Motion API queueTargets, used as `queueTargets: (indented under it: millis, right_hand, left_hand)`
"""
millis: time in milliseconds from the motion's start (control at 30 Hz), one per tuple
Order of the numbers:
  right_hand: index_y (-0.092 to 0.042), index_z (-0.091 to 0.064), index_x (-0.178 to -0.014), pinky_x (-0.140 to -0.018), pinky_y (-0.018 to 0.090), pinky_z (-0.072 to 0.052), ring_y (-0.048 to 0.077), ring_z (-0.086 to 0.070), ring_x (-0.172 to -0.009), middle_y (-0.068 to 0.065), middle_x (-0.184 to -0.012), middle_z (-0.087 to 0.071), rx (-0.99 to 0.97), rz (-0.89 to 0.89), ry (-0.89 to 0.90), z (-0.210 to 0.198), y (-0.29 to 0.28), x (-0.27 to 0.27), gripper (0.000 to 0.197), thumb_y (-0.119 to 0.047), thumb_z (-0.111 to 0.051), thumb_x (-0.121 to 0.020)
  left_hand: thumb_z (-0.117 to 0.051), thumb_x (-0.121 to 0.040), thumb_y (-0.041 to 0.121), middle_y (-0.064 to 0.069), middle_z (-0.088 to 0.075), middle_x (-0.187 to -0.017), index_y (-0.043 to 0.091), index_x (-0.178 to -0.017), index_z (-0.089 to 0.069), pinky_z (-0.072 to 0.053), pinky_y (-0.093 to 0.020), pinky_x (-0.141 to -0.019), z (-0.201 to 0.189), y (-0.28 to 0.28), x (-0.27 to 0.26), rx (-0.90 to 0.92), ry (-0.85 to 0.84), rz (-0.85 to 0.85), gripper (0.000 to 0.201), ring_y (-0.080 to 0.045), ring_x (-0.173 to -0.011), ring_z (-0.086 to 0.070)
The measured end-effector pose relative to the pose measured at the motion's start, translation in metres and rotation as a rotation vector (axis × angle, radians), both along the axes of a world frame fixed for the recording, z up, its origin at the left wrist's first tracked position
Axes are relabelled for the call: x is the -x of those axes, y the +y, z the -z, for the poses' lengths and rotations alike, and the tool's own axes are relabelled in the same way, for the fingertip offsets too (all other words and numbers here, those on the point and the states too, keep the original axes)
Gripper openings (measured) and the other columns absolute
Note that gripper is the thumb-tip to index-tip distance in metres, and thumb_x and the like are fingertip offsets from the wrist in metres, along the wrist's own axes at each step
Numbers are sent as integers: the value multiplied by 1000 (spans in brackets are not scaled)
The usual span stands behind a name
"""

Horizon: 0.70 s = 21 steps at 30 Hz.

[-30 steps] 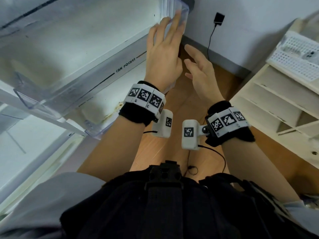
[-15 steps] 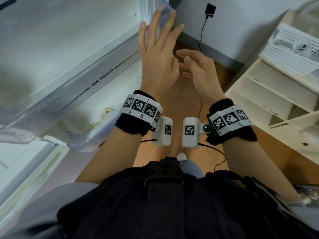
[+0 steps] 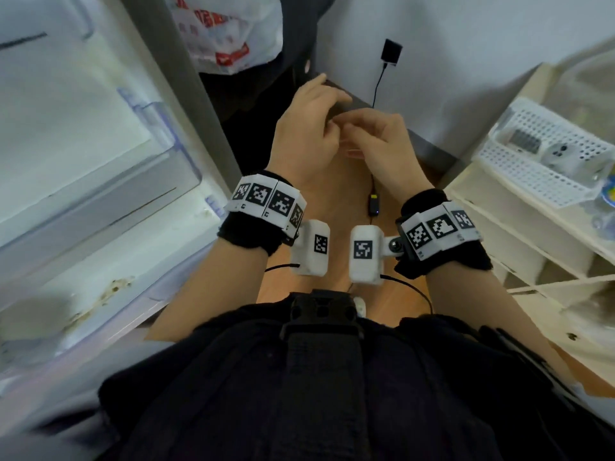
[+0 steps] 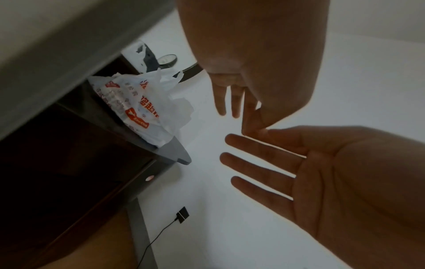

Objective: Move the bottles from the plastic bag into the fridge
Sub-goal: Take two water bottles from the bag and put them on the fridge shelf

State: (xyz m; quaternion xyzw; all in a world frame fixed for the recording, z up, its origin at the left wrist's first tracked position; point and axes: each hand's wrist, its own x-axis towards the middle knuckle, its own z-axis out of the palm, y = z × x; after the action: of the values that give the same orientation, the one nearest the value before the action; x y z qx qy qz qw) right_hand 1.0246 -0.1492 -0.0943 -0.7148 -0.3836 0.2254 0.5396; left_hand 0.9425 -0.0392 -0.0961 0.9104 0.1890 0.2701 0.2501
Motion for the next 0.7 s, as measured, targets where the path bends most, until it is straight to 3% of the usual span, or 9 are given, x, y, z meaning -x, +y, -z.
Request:
queueTargets:
  millis: [67, 167, 200, 333, 500, 700]
  right_hand:
    - [-4, -62, -116, -78, 17, -55, 9, -66, -93, 9, -114, -66, 30, -29, -11, -2, 8, -38, 25, -8, -46, -97]
    - [-3, -63, -115, -75, 9, -51, -9, -62, -86, 6, -110, -65, 33, -102, -56, -4, 29, -88, 26, -5, -46, -96]
    - [-2, -63, -114, -76, 8, -51, -10, -62, -87, 6, -109, -65, 30, -120, -57, -3, 38, -102, 25, -5, -46, -95]
    - [-6, -63, -111, -83, 26, -58, 12, -67, -96, 9, -107, -67, 30, -192, 23, 4, 76, -145, 22, -8, -48, -95]
    - [-6, -62, -111, -67, 11, -53, 7, -67, -86, 11, -104, -68, 49, -310, 72, 5, 143, -183, 21, -8, -49, -95]
    - [-5, -63, -111, -73, 15, -56, 15, -70, -89, 11, -104, -69, 65, -398, 52, -7, 241, -218, 22, -9, -49, -95]
  left_hand:
    - [-50, -86, 2, -8, -62, -125, 8, -116, -62, -30, -24, -110, -2, 6, -29, 37, 29, -42, 33, -22, -136, -42]
    - [-51, -88, 3, -6, -62, -125, 10, -118, -62, -26, -18, -107, -5, 18, -67, 43, 57, -139, 32, -19, -134, -43]
    - [-51, -88, 3, -5, -62, -126, 11, -119, -61, -26, -20, -108, -5, 24, -77, 48, 71, -174, 33, -18, -135, -42]
    - [-51, -86, 4, -7, -62, -125, 12, -119, -62, -40, -35, -111, -4, 55, -106, 97, 103, -279, 35, -20, -130, -48]
    - [-50, -84, 3, -9, -64, -119, 9, -117, -62, -45, -31, -101, 4, 111, -128, 115, 84, -442, 36, -22, -117, -56]
    - [-49, -81, 1, -13, -62, -120, 5, -115, -63, -43, -36, -103, 5, 202, -157, 215, 18, -566, 36, -26, -118, -54]
